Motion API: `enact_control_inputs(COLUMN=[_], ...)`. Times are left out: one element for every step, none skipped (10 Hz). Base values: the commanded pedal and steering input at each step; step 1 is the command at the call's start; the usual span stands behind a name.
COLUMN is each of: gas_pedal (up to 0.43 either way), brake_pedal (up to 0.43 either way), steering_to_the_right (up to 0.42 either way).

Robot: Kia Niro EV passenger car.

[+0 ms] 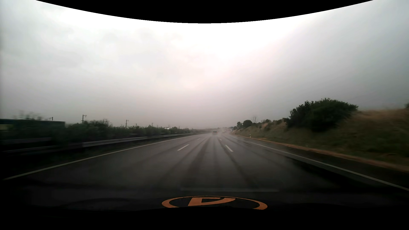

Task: Follow the waypoints while adhering to traffic rules and regulations

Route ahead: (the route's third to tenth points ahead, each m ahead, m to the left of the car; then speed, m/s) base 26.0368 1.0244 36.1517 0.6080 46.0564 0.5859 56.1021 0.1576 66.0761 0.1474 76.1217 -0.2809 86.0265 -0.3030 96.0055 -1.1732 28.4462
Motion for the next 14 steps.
enact_control_inputs(gas_pedal=[0.299,0.299,0.299,0.299,0.299,0.299,0.299,0.299,0.299,0.299,0.299,0.299,0.287,0.280], brake_pedal=[0.000,0.000,0.000,0.000,0.000,0.000,0.000,0.000,0.000,0.000,0.000,0.000,0.000,0.000], steering_to_the_right=[0.001,0.001,0.001,0.001,0.001,0.001,0.001,0.001,0.002,0.003,0.003,0.003,0.003,0.004])
